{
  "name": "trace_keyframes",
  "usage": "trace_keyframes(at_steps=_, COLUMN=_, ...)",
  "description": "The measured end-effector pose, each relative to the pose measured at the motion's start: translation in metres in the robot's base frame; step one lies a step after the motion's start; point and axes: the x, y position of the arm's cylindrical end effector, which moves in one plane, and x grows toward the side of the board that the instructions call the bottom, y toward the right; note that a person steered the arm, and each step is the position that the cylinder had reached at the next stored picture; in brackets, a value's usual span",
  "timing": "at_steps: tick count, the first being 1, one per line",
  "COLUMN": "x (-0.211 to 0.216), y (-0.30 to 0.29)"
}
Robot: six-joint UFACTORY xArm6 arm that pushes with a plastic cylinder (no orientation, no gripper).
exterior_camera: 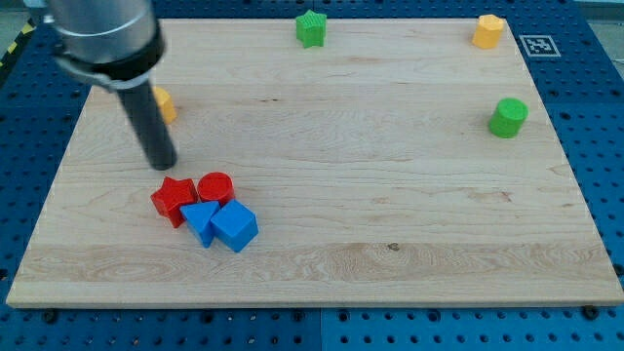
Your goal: Push the red star into the red circle
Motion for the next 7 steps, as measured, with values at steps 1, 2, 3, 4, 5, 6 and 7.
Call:
trace_keyframes(at_steps=1, x=0.035, y=-0.009)
trace_keyframes(at_steps=2, x=0.063, y=-0.006)
trace_keyframes(at_steps=3, x=0.063, y=-0.006)
trace_keyframes(at_steps=4, x=0.053, y=0.020)
trace_keyframes(at_steps=5, x=0.046, y=0.053)
trace_keyframes(at_steps=6, x=0.046, y=0.062)
trace_keyframes(at_steps=7, x=0.046, y=0.058)
